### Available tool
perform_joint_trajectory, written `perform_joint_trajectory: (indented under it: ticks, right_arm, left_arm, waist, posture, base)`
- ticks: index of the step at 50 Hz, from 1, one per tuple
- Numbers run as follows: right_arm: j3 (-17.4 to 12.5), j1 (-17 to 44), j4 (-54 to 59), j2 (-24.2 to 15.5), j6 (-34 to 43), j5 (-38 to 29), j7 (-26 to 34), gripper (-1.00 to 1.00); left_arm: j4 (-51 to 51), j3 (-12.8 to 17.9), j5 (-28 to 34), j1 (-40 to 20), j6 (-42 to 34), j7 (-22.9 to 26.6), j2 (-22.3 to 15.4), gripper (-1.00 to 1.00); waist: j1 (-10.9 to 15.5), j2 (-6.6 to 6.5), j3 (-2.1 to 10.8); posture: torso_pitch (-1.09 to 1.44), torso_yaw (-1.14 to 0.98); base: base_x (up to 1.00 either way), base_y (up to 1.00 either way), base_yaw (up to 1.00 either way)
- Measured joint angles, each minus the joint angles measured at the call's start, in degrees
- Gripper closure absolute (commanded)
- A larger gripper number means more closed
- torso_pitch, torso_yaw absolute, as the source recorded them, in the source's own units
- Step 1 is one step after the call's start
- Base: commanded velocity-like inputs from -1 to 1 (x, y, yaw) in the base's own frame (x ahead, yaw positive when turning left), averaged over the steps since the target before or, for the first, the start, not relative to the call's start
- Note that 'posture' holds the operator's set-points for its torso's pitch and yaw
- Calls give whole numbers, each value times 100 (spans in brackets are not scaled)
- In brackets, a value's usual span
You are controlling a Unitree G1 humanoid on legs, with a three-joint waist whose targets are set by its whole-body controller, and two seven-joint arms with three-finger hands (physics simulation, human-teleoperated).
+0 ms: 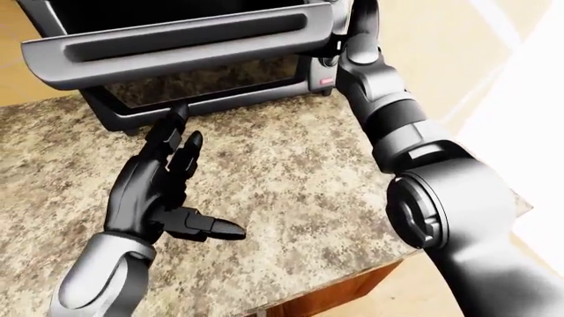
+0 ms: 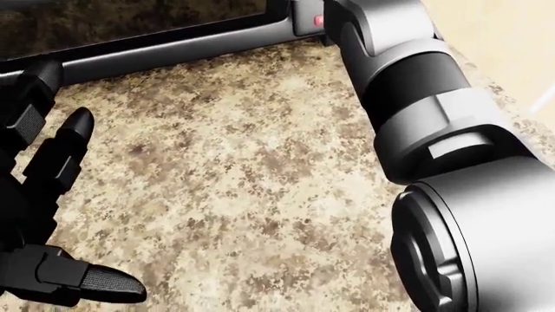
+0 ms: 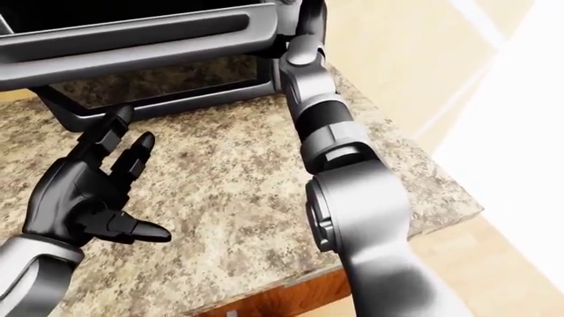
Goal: Close the toaster oven door.
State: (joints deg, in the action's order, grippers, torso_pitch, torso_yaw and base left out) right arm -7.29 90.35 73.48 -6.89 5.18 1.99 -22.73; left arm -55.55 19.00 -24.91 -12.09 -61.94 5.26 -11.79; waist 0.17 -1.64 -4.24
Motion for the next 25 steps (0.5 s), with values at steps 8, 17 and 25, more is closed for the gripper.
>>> perform_joint_trajectory:
  ticks: [8,17,25]
  right_arm:
    - [-11,8,-3,-28,2,-6,-64,-100]
    - [-4,16,1,-35,0,-29,-94,-100]
    - [1,13,-2,-20,-2,-40,-127,-100]
  left_arm:
    - [109,-136,-19,-254,-158,-25,-123,-100]
    - [122,-69,-156,-682,-464,-62,-232,-100]
    - [127,36,-374,-871,-681,-111,-308,-100]
  waist:
    - [2,3,-7]
    - [-17,-36,4]
    - [-47,-78,14]
  posture:
    - [0,0]
    - [0,0]
    - [0,0]
  base:
    - [0,0,0]
    - [0,0,0]
    - [0,0,0]
